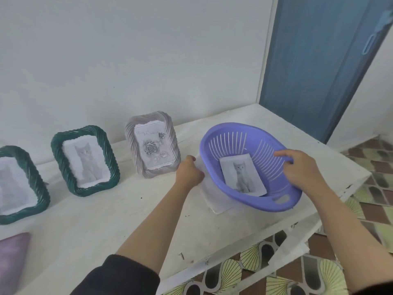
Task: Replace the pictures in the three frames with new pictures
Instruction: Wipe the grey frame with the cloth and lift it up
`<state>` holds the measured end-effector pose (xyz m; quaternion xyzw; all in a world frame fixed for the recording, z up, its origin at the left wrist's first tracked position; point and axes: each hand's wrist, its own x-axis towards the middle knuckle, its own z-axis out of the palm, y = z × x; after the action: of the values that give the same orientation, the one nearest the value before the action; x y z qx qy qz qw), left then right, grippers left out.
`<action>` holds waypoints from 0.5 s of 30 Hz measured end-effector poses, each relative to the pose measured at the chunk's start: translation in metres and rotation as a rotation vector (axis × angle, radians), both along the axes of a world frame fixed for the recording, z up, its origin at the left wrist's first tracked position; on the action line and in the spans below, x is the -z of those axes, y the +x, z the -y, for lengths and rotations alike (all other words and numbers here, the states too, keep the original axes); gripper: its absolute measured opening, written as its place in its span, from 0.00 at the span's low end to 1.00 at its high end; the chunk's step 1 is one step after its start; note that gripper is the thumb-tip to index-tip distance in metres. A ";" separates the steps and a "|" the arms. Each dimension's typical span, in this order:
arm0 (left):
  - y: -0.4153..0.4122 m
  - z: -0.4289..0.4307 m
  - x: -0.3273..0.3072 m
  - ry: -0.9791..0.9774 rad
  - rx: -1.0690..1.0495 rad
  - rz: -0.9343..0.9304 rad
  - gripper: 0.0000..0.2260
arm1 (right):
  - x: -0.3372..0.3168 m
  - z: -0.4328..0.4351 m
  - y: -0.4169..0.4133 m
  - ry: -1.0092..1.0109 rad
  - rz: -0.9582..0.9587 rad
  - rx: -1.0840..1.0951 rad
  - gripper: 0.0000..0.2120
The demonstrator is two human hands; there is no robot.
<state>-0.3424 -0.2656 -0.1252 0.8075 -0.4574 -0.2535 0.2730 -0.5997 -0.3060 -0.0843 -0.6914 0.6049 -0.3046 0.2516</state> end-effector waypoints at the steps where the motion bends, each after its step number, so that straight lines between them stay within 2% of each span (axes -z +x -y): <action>1: 0.000 0.001 0.000 0.000 -0.011 -0.033 0.23 | 0.000 0.000 0.000 -0.001 0.003 0.002 0.21; 4: 0.000 0.003 -0.002 0.004 -0.039 -0.088 0.21 | 0.000 0.001 0.001 0.004 0.019 0.011 0.21; 10: -0.007 0.003 -0.004 -0.011 -0.019 -0.059 0.17 | -0.003 0.013 -0.010 0.099 0.013 0.037 0.23; 15: -0.002 -0.011 -0.011 -0.184 -0.038 -0.250 0.20 | -0.003 0.025 -0.020 0.169 0.020 0.018 0.24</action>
<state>-0.3442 -0.2548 -0.1138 0.7497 -0.4259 -0.3040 0.4052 -0.6194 -0.3312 -0.0816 -0.6592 0.6320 -0.2618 0.3122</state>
